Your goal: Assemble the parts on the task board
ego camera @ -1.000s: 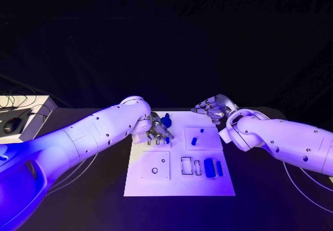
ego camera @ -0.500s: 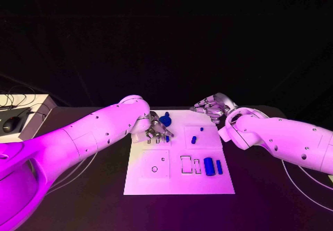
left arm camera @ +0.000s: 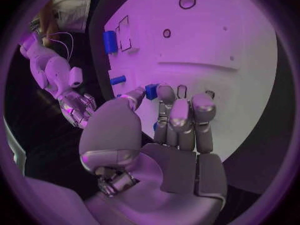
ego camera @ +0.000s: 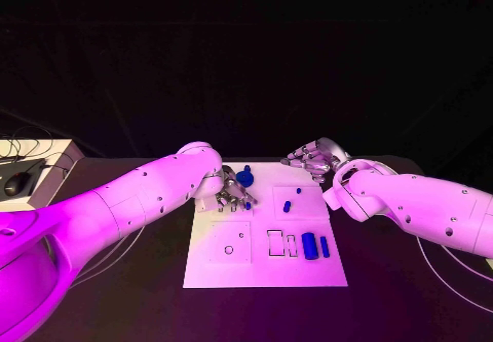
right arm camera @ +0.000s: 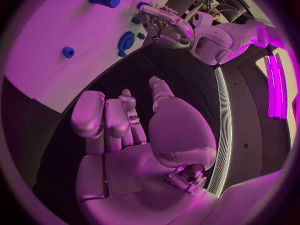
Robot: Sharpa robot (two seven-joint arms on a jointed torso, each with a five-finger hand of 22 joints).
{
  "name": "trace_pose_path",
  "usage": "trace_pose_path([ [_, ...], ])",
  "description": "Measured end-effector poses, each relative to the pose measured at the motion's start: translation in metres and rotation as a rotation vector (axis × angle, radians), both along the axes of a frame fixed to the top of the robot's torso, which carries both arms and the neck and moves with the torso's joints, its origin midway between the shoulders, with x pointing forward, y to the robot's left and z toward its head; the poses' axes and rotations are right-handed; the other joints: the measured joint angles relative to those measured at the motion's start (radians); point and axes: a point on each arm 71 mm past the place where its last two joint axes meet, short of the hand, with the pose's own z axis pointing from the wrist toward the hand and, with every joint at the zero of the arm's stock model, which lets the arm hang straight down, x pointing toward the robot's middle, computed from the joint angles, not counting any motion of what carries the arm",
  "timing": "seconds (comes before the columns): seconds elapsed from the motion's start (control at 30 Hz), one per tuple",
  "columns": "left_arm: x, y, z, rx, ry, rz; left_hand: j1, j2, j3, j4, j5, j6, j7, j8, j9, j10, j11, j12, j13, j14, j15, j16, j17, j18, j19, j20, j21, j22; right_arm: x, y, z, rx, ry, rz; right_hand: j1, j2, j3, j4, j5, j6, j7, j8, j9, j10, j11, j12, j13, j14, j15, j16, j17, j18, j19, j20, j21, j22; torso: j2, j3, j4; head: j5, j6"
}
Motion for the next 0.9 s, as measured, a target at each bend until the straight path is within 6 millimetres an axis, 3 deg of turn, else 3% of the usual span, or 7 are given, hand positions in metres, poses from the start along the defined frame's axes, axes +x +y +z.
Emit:
trace_pose_path([
  [0.23,-0.0005,-0.0012,-0.0009,-0.009,0.004,-0.003,0.021,0.021,0.021,-0.021,0.0,0.0,0.0,-0.004,0.0,0.0,0.0,-0.003,0.001,0.0,0.0,0.0,0.0,0.0,0.0,0.0,-0.004,0.001,-0.0001,0.0,-0.0007,0.0,0.002,0.001,0.0,0.0,0.0,0.0,0.0,0.0,0.0,0.0,0.0,0.0,0.0,0.0,0.001,0.0,0.0,0.0,0.0,0.0,0.0,0.0,0.0,0.0,0.0,0.0006,-0.0003,0.002,-0.001],
  [0.47,-0.0001,-0.0009,-0.0004,-0.04,0.015,0.004,0.054,0.043,0.076,-0.112,0.006,-0.007,0.008,-0.052,-0.039,-0.011,0.01,-0.013,0.0,-0.004,0.004,-0.012,-0.014,0.0,-0.007,0.007,-0.028,-0.015,-0.0003,0.0,-0.0022,-0.001,0.005,0.001,0.0,0.0,0.0,0.0,0.0,0.0,0.0,0.0,0.0,0.0,0.0,0.0,0.001,0.0,0.0,0.0,0.0,0.0,0.0,0.0,0.0,0.0,0.0,0.0006,0.0008,0.002,-0.002],
  [0.6,-0.0002,-0.0003,-0.0007,-0.055,0.021,0.007,0.063,0.053,0.101,-0.142,0.059,-0.011,0.011,-0.06,-0.046,-0.015,0.007,-0.014,-0.003,-0.004,0.004,-0.012,-0.014,0.0,-0.007,0.007,-0.032,-0.015,-0.0004,0.0,-0.003,-0.001,0.008,0.002,-0.004,0.004,0.0,0.0,0.0,0.0,0.0,0.0,0.0,0.0,0.0,0.0,0.001,0.0,0.0,0.0,-0.001,0.0,0.0,0.0,0.0,0.0,0.0,0.0006,0.0007,0.003,-0.004],
  [0.77,-0.0006,0.0004,-0.001,-0.072,0.026,0.01,0.077,0.06,0.102,-0.152,0.189,-0.019,0.014,-0.063,-0.047,-0.018,0.011,-0.018,-0.006,-0.004,0.004,-0.012,-0.014,0.0,-0.007,0.007,-0.032,-0.01,-0.0008,0.0,-0.0041,-0.002,0.011,0.002,-0.004,0.004,0.0,0.0,0.0,0.0,-0.001,0.0,0.0,0.0,0.0,0.0,0.001,0.0,0.0,0.0,-0.001,0.0,0.0,0.0,0.0,0.0,0.0,0.0007,0.0004,0.004,-0.004],
  [0.9,-0.0012,0.0004,-0.0012,-0.082,0.029,0.01,0.076,0.061,0.101,-0.152,0.221,-0.027,0.02,-0.063,-0.039,-0.019,0.011,-0.023,-0.008,-0.004,0.004,-0.012,-0.011,0.0,-0.007,0.007,-0.036,-0.005,-0.0009,-0.0001,-0.0046,-0.002,0.012,0.002,-0.004,0.004,0.0,0.0,0.0,0.001,-0.001,0.0,0.0,0.0,0.0,0.0,0.001,0.0,0.0,0.0,-0.001,0.0,0.0,0.0,0.0,0.0,0.0,0.0008,0.0001,0.005,-0.004],
])
